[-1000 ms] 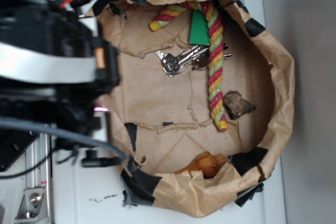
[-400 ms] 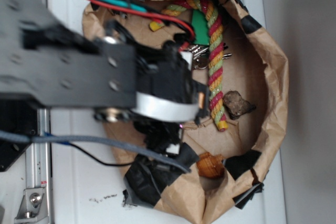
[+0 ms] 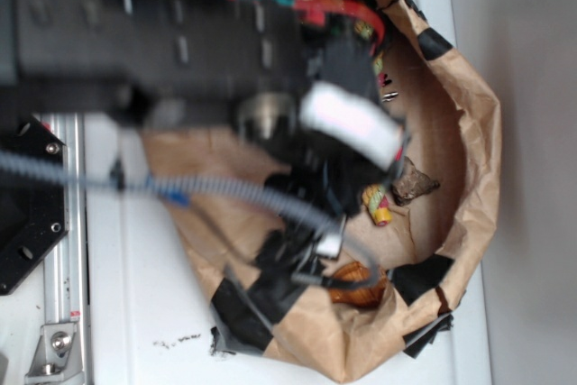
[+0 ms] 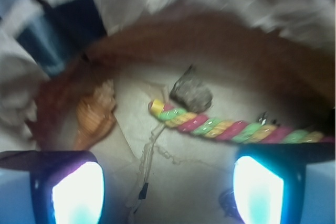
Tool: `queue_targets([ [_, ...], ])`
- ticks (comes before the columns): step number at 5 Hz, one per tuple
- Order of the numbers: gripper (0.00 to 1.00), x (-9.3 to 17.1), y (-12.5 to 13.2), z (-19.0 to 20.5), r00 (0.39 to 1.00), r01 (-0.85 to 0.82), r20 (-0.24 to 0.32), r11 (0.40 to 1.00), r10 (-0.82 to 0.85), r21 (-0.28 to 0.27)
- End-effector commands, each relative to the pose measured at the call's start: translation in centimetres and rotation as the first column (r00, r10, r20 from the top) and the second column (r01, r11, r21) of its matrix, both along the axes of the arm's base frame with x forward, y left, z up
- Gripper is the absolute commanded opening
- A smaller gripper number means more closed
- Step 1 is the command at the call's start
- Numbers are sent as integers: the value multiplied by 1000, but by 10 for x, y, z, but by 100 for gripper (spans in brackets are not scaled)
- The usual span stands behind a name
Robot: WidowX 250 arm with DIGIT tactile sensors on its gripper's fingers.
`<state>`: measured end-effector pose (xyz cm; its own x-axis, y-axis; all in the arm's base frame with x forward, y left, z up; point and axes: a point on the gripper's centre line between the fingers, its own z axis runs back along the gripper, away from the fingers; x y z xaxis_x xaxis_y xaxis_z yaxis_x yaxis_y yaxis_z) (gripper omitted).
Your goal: Grab the shell.
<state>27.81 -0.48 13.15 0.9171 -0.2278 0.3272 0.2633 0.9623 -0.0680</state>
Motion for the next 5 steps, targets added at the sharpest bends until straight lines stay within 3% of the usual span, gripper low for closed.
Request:
queue_targets([
  [1, 100, 19, 22, 22, 997, -6, 70, 1000, 7, -4],
  [2, 100, 19, 4, -5, 995, 83, 52, 996, -81, -37],
  [3, 100, 15, -40, -30, 983, 181, 28, 983, -182, 36],
  [5, 100, 9, -79, -67, 966, 260, -17, 963, -260, 71],
])
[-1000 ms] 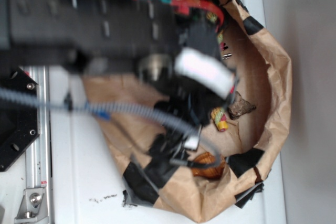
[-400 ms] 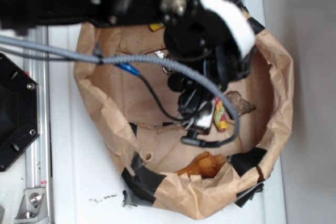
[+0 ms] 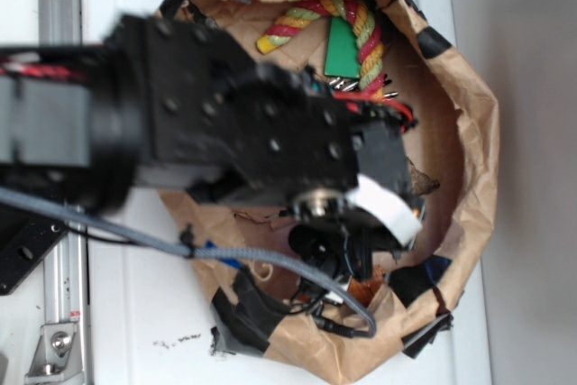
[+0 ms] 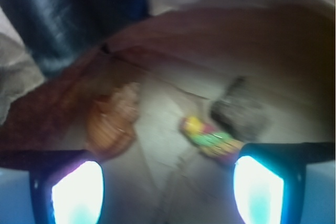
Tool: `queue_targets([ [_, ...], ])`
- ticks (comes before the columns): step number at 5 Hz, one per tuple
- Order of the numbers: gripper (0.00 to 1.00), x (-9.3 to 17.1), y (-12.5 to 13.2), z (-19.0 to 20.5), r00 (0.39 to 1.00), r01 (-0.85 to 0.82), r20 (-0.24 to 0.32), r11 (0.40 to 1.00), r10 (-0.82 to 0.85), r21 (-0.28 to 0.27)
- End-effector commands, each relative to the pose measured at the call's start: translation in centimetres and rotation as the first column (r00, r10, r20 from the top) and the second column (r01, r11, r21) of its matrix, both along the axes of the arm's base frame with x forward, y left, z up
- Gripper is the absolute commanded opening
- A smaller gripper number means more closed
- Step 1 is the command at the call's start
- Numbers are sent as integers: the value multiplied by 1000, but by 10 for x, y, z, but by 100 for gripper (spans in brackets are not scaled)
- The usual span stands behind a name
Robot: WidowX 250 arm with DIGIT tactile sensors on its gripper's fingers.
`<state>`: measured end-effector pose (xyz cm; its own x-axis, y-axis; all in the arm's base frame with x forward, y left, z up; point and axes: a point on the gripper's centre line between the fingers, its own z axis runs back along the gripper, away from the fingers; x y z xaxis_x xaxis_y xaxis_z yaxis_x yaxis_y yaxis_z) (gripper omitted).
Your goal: Grab the shell.
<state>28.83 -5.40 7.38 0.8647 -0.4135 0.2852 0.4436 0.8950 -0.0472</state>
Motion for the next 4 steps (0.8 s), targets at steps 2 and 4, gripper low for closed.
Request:
queue_targets([
  [2, 100, -1, -53, -27, 994, 109, 20, 993, -108, -44],
  [4, 100, 4, -54, -16, 997, 49, 57, 991, -43, -121],
])
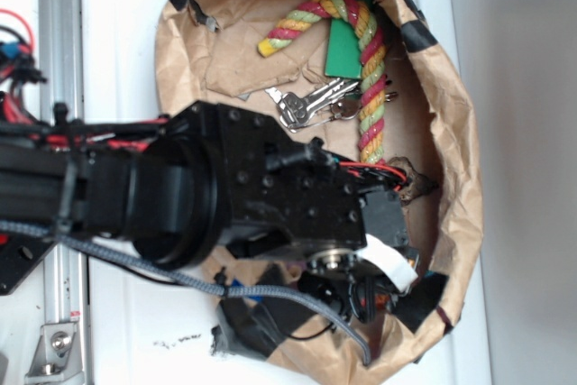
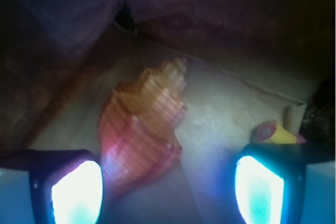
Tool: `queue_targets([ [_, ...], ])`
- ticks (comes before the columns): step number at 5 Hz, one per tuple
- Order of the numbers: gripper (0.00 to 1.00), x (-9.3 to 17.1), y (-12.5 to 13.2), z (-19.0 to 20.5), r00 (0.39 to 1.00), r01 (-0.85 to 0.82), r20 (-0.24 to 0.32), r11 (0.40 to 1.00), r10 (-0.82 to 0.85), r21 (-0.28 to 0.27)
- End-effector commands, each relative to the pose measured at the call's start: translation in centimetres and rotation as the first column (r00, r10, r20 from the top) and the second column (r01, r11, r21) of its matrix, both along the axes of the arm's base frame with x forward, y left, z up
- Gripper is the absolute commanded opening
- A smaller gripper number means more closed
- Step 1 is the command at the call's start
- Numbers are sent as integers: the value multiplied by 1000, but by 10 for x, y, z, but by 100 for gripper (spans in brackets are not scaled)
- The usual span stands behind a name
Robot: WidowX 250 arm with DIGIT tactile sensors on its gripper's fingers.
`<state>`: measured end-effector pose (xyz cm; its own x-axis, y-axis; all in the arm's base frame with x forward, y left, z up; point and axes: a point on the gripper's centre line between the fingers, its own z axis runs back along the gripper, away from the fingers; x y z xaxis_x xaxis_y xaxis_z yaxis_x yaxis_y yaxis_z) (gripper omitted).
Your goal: Grab the shell.
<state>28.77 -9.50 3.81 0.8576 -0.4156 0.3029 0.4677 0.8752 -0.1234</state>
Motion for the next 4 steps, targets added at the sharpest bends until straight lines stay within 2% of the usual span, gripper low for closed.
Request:
queue_targets([
  [1, 100, 16, -16, 13, 998, -9, 69, 999, 12, -30],
  [2, 100, 22, -28, -4, 999, 6, 53, 999, -8, 49],
  [3, 0, 23, -32, -20, 998, -64, 15, 982, 63, 175],
  [4, 0, 20, -18, -13, 991, -133, 15, 968, 132, 211],
])
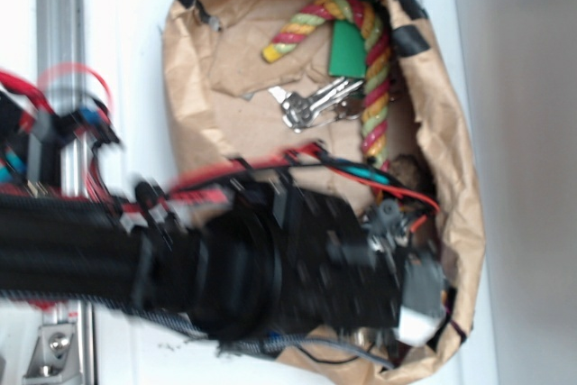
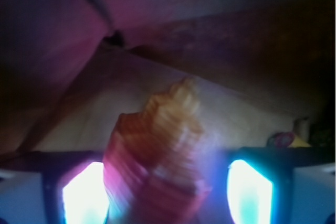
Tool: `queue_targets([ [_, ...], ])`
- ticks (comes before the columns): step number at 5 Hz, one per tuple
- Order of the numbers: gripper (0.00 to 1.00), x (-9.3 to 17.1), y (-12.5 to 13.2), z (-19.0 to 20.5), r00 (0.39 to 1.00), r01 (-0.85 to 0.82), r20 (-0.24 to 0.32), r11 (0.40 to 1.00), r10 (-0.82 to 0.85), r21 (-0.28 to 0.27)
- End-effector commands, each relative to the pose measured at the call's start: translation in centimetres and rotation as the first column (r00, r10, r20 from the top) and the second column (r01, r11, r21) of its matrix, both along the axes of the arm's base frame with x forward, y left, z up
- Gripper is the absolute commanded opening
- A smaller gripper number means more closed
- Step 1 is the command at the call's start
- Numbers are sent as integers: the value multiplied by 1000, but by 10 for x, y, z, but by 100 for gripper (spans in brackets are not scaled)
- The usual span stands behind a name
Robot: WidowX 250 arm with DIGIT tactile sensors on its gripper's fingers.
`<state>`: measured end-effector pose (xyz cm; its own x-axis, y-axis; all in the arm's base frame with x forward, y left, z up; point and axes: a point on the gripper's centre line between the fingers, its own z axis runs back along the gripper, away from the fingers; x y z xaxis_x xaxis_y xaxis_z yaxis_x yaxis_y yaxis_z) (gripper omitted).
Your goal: Grab the shell.
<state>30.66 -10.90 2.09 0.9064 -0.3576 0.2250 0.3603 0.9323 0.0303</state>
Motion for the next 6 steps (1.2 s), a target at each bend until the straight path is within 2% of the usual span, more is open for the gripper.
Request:
queue_targets([
  [1, 0, -10, 29, 22, 988, -151, -7, 987, 151, 50],
  [2, 0, -29, 78, 48, 952, -306, -21, 951, 307, 48],
  [3, 0, -63, 123, 84, 921, -390, 44, 915, 388, 105],
  [4, 0, -66, 125, 116, 893, -449, -3, 893, 450, 32],
  [5, 0, -55, 116, 138, 894, -447, 9, 894, 447, -32],
  [6, 0, -49, 113, 142, 924, -378, 23, 920, 382, -100],
])
